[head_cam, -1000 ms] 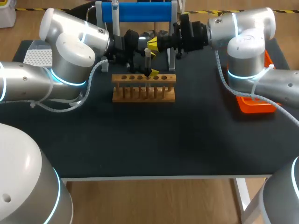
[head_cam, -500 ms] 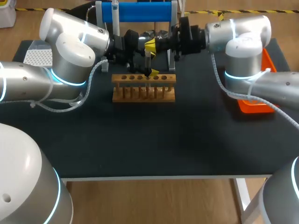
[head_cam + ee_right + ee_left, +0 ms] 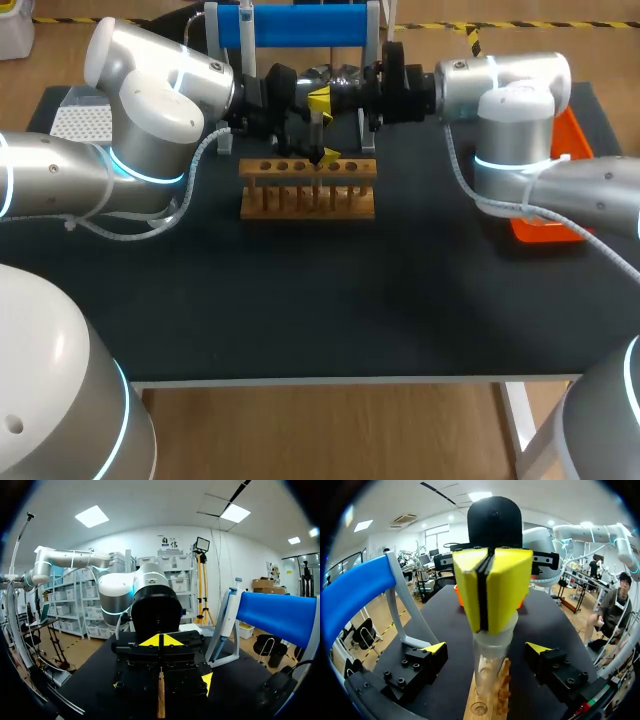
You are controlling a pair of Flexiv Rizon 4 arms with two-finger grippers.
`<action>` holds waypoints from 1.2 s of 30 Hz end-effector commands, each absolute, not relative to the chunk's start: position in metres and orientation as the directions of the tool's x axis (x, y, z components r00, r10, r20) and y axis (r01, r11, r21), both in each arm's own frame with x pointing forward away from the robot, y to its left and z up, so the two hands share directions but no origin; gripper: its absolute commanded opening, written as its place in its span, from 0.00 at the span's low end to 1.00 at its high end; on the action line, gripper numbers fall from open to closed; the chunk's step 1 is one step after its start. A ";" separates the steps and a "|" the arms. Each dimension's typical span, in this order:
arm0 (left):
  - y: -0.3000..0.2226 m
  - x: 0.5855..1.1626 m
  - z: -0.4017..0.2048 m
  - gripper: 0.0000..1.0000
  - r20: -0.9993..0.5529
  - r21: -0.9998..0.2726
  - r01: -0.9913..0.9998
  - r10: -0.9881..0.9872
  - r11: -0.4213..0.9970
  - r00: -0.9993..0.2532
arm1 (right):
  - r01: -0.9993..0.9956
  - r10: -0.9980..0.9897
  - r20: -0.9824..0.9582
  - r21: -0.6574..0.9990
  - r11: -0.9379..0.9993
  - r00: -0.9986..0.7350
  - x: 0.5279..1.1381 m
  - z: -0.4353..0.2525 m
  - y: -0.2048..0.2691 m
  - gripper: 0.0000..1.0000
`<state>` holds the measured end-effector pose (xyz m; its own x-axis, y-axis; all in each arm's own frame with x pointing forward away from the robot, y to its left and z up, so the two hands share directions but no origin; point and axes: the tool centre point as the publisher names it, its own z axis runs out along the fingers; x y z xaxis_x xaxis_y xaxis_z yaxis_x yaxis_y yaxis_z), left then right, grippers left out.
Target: Invert the test tube, pick up the pipette, mount the tip to pipette, aspirate from beaker and dispense into the tube, eject the tip, return the pipette, and cap with the stopper.
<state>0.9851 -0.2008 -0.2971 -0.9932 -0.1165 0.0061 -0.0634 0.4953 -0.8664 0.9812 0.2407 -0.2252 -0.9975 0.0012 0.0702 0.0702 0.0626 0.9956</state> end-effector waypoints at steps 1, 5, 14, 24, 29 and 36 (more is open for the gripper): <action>-0.201 0.987 -0.298 1.00 0.007 -0.867 -0.062 -0.114 0.494 -0.993 | 0.083 -0.009 0.083 0.994 0.068 -0.996 0.984 -0.234 0.241 0.00; -0.201 0.987 -0.298 1.00 0.007 -0.867 -0.062 -0.114 0.494 -0.993 | 0.083 -0.004 0.084 0.994 0.076 -0.996 0.984 -0.236 0.240 0.00; -0.201 0.987 -0.298 1.00 0.007 -0.867 -0.062 -0.114 0.494 -0.993 | 0.007 -0.006 0.007 0.999 -0.031 -1.000 0.981 -0.211 0.236 0.00; -0.201 0.987 -0.298 1.00 0.007 -0.867 -0.062 -0.114 0.494 -0.993 | -0.110 0.061 -0.111 0.994 0.026 -0.992 0.981 -0.195 0.222 1.00; -0.201 0.987 -0.298 1.00 0.007 -0.867 -0.062 -0.114 0.494 -0.993 | -0.131 0.115 -0.137 0.989 0.064 -0.984 0.985 -0.192 0.205 1.00; -0.201 0.987 -0.298 1.00 0.007 -0.867 -0.062 -0.114 0.494 -0.993 | -0.112 0.172 -0.136 0.983 0.142 -0.976 0.991 -0.205 0.181 1.00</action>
<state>0.9851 -0.2008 -0.2971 -0.9932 -0.1165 0.0060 -0.0633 0.4952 -0.8665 0.9998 0.1903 -0.2071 -0.9785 0.1546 -0.1363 -0.1175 0.1250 0.9852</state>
